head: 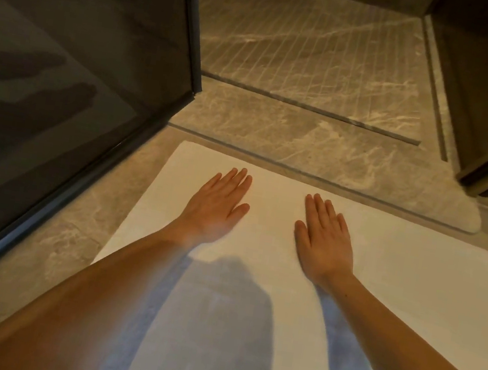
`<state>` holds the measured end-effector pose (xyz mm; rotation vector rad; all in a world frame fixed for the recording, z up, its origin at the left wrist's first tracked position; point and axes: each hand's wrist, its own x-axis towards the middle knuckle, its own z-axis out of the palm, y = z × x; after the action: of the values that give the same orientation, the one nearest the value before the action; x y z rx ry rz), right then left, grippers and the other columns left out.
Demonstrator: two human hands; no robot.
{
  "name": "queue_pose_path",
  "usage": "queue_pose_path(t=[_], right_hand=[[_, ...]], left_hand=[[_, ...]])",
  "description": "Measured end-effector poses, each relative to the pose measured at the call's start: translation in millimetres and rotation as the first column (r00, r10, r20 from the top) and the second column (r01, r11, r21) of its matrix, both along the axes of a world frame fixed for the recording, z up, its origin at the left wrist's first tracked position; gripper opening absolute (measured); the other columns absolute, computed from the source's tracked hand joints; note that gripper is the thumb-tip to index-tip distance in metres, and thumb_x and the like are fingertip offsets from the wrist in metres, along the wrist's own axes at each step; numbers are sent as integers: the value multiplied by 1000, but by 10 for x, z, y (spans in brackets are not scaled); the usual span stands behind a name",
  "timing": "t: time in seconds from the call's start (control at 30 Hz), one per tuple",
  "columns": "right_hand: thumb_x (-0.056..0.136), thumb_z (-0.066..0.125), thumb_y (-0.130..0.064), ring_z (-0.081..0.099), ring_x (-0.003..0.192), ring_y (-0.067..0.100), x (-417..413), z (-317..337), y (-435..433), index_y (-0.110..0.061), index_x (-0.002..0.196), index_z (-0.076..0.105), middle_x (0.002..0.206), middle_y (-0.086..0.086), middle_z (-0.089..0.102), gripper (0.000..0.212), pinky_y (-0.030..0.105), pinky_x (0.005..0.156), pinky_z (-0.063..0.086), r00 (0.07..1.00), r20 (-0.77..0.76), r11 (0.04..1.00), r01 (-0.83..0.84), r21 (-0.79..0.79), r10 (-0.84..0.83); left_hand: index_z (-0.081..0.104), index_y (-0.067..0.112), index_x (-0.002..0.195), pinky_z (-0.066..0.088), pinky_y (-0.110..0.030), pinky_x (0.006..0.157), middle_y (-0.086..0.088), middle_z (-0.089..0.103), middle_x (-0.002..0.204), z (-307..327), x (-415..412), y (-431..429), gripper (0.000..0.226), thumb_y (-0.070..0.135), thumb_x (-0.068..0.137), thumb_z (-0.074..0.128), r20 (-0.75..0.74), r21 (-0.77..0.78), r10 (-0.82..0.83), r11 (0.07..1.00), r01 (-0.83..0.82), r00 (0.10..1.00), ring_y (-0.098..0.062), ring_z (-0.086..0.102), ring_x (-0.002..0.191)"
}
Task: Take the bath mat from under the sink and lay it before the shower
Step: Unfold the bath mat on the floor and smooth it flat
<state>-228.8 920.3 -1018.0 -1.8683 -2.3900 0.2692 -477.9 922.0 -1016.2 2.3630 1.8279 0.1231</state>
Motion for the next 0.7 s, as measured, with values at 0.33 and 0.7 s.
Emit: queue_pose_path(t=[0.33,0.7], right_hand=[[94,4,-48,3,150,17,1071,57,-234,-18,156,8,163,0,7,69,37,121,4,968,44,969,246,3,-246],[104,26,-24,12,149,24,4,477,-612,-8,153,19,161,9,17,52,39,121,9,972,-168,986,167,22,-162]], left_hand=[[-3,16,154,-5,-29,119,2,-11,162,71,-652,-93,60,42,102,11,-32,-60,128,990,-130,991,-7,-13,146],[4,20,155,-7,-30,118,3,0,163,259,12,-845,55,37,103,15,48,49,-21,999,19,999,-11,-6,148]])
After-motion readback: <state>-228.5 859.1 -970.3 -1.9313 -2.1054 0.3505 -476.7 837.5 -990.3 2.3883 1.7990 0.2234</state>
